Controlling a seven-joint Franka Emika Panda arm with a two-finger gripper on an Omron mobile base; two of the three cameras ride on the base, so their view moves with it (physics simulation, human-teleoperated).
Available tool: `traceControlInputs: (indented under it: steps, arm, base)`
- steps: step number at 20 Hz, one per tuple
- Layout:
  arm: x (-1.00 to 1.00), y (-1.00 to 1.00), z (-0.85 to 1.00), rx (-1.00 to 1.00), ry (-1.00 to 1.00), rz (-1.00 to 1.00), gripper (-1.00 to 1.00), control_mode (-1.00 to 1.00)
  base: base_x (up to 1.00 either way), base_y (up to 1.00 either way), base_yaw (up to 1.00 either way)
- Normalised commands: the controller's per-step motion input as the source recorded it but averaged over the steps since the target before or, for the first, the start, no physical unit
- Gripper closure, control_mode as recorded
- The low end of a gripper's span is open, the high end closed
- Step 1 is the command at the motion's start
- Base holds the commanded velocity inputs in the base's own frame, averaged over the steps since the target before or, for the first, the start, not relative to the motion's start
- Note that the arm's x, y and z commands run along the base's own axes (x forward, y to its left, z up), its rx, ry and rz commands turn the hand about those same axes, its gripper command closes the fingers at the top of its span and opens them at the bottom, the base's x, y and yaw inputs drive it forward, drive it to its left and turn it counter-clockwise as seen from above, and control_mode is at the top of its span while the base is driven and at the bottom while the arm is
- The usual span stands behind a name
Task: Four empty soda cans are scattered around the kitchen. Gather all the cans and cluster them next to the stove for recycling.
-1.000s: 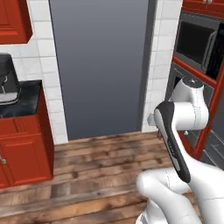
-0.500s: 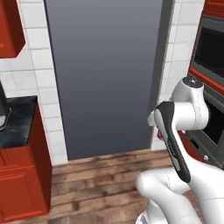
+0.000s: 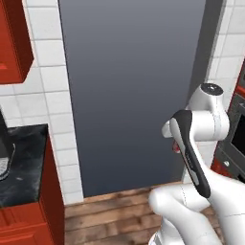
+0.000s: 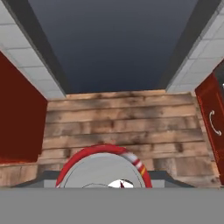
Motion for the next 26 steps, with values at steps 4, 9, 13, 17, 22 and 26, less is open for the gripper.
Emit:
traceControlInputs:
  steps: [4,9,13,17,22,26]
  arm:
    - [0.0,0.0,0.0,0.0,0.0,0.0,1.0,1.0]
    - [0.0,0.0,0.0,0.0,0.0,0.0,1.0,1.0]
    - [0.0,0.0,0.0,0.0,0.0,0.0,1.0,1.0]
    - [0.0,0.0,0.0,0.0,0.0,0.0,1.0,1.0]
    - [0.0,0.0,0.0,0.0,0.0,0.0,1.0,1.0]
    - [0.0,0.0,0.0,0.0,0.0,0.0,1.0,1.0]
  base:
    - [0.03,1.0,-0.04]
    - [-0.1,1.0,-0.04]
    - [-0.11,1.0,-0.07]
    - [-0.11,1.0,-0.03]
    - [-0.05,1.0,0.0]
    - [0.0,1.0,0.0]
